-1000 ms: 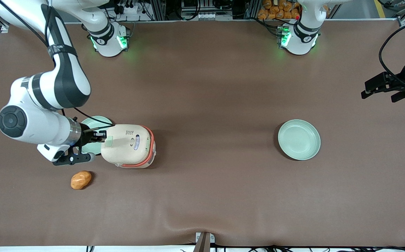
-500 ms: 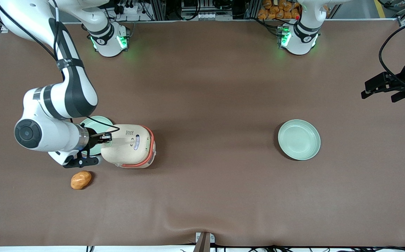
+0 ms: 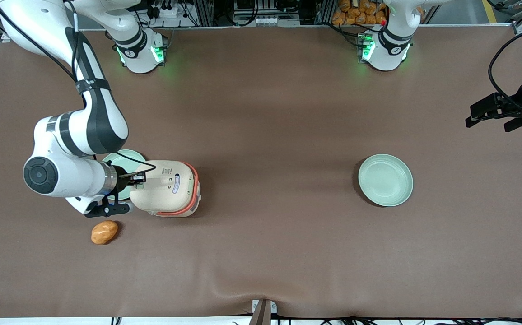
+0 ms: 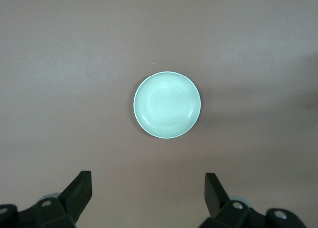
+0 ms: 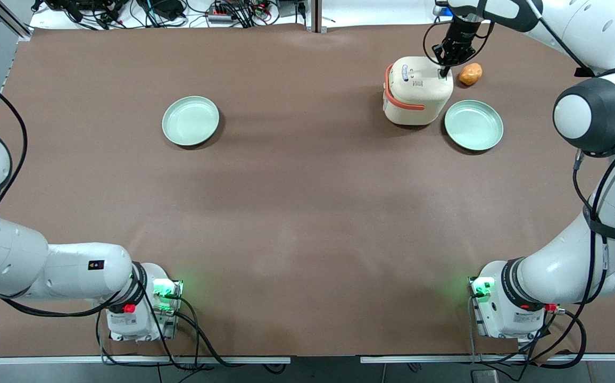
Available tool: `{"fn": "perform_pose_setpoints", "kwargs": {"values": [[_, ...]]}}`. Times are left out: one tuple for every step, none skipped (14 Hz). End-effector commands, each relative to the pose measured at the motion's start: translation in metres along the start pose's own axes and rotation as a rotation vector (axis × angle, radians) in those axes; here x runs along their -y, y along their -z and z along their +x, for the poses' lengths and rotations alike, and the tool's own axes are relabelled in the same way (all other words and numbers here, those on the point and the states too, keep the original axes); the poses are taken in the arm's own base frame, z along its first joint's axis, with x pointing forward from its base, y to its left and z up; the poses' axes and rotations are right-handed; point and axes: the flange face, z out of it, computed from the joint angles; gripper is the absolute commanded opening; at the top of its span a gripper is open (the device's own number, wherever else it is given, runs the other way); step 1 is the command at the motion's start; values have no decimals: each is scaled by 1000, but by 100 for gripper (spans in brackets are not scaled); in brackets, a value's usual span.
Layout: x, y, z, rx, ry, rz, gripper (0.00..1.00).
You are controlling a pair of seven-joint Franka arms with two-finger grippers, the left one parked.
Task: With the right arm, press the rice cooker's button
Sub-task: 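Press the rice cooker's lid-release button with the right gripper fingertips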
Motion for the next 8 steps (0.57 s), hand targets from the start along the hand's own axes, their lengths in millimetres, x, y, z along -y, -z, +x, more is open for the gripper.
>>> {"fn": "perform_pose_setpoints", "kwargs": {"values": [[-3, -23, 5, 6, -20, 0, 0], [-3, -20, 5, 3, -21, 0, 0], [-2, -15, 5, -6, -21, 1, 0], [-1, -8, 4, -16, -16, 1, 2], [1, 5, 4, -36, -9, 2, 10], [4, 22, 3, -58, -5, 8, 20], [7, 38, 1, -77, 1, 9, 37], [11, 54, -1, -103, 8, 12, 70]]}}
